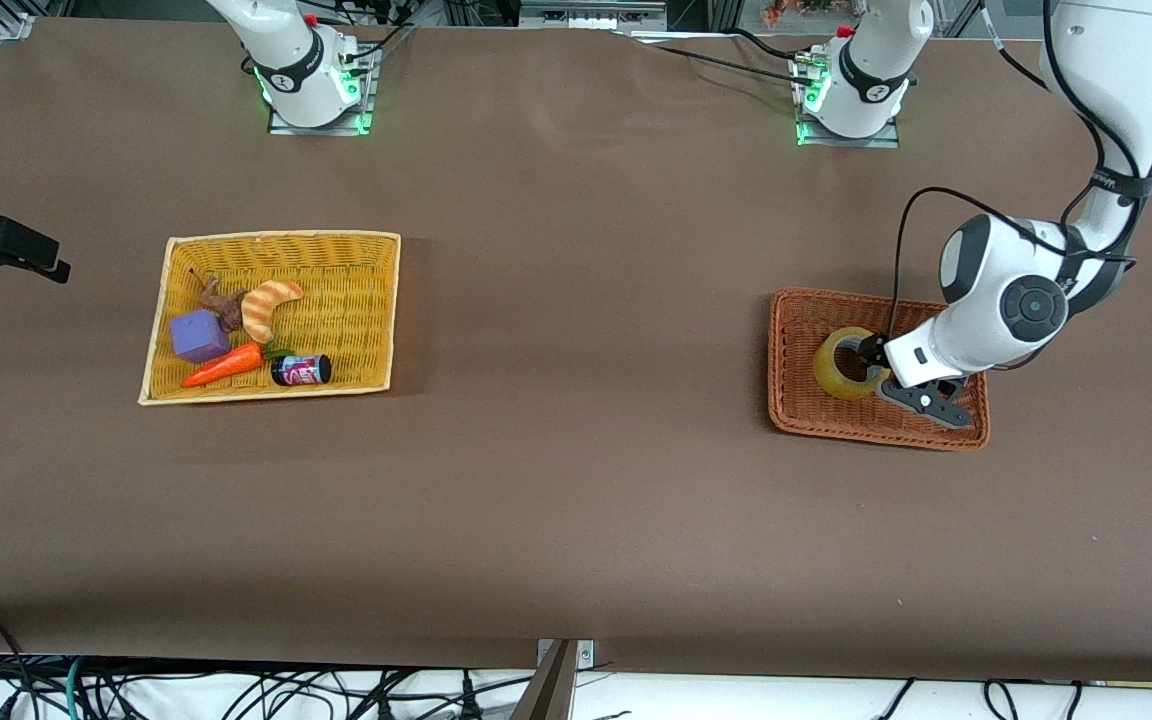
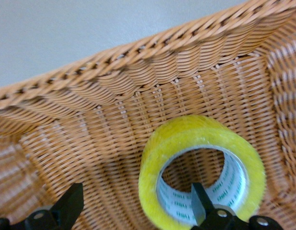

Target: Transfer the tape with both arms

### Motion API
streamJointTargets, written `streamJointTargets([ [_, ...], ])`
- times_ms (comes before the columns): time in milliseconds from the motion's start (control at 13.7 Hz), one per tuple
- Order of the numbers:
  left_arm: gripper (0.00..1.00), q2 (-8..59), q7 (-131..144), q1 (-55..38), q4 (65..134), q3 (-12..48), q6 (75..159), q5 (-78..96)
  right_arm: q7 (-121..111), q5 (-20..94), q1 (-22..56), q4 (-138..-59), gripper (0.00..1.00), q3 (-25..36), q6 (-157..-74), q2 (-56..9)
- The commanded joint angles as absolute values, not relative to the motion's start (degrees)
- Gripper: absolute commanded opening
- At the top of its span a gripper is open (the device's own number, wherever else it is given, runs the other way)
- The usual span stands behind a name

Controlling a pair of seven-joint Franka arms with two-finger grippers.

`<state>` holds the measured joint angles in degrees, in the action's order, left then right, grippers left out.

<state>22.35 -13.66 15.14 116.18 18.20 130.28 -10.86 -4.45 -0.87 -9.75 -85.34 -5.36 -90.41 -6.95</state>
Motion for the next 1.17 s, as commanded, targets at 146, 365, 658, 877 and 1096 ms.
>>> streamJointTargets([
  [146,1.0,14.07,-11.96,15.56,104.09,22.49,109.02,-8.62,-4.57,-0.09,-9.76,-85.34,1.0,-4.92,-90.26,-6.68],
  [365,1.0,10.47,-8.27,15.56,98.19,25.48,99.35,-8.53,-4.66,-0.09,-9.76,-85.34,1.0,-4.92,-90.26,-6.68],
  [658,1.0,4.94,-8.0,9.11,95.98,19.66,94.76,-8.26,-4.75,-0.09,-9.84,-85.34,1.0,-4.92,-90.26,-6.68],
  [877,1.0,-0.25,-8.35,-10.89,97.99,-3.59,93.78,-2.48,-4.75,-0.09,-9.84,-85.34,1.0,-4.92,-90.26,-6.68],
  [1096,1.0,-2.46,-6.6,-10.9,99.67,-4.48,94.22,-2.46,-4.75,-0.09,-9.84,-85.34,1.0,-4.92,-90.26,-6.68],
])
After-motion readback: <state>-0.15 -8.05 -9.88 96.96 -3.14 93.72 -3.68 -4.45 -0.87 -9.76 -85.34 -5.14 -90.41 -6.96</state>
